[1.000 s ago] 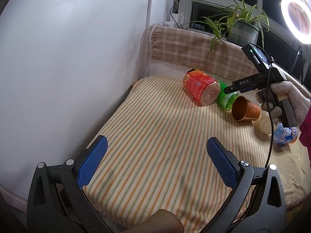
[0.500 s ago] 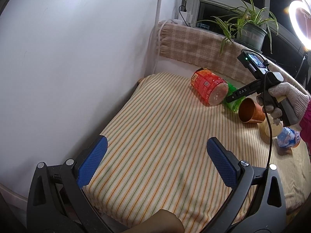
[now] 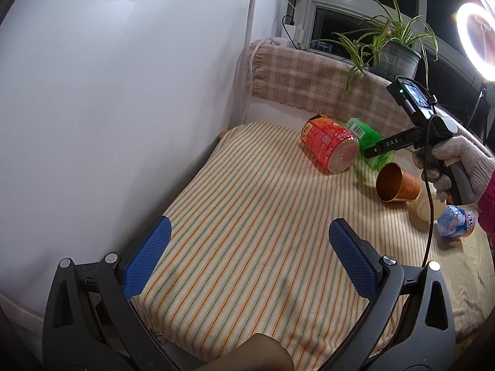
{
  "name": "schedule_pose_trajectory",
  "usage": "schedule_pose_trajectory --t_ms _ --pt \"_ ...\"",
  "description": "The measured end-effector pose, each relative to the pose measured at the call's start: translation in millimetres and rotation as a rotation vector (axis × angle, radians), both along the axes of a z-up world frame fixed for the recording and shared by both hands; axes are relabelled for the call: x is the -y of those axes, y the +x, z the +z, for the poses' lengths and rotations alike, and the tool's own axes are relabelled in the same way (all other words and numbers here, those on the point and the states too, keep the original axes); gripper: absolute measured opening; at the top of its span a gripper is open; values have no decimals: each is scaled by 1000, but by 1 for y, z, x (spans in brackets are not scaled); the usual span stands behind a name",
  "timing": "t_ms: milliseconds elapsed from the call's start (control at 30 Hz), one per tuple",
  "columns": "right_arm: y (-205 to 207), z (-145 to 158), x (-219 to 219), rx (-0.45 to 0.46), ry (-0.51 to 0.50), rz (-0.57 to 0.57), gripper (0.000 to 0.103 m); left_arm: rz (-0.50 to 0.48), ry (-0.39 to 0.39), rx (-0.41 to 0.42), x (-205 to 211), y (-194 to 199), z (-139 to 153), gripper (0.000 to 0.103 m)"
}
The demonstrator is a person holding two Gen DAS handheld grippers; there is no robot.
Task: Flip cup upright
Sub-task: 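Close the right gripper around the green tea bottle's base and lift, then rotate the held green bottle with the right gripper, base down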
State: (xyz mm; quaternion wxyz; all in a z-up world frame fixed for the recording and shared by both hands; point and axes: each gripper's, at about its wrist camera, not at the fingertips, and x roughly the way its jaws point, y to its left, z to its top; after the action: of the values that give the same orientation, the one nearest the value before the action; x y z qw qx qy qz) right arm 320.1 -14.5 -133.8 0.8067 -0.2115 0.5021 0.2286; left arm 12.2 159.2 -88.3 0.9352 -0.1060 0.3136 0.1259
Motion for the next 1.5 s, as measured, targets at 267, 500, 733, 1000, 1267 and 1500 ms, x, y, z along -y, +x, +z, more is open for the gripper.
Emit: schedule_pose_trajectory --t_ms 267,500,733,1000,1267,1500 --pt "-23 35 2 84 87 6 69 -8 19 23 10 -6 12 103" --pt "-70 66 23 110 225 -4 69 -24 13 41 16 -9 22 103" --pt "-127 78 76 84 332 -50 69 -75 3 45 31 -5 25 103" --pt "-171 53 108 37 391 -127 69 -174 -60 11 45 6 17 103" --pt "-205 18 132 -66 431 -215 69 -267 -171 -54 59 30 6 103" --pt "-221 -14 140 -157 445 -274 69 -353 -290 -131 77 52 -10 103"
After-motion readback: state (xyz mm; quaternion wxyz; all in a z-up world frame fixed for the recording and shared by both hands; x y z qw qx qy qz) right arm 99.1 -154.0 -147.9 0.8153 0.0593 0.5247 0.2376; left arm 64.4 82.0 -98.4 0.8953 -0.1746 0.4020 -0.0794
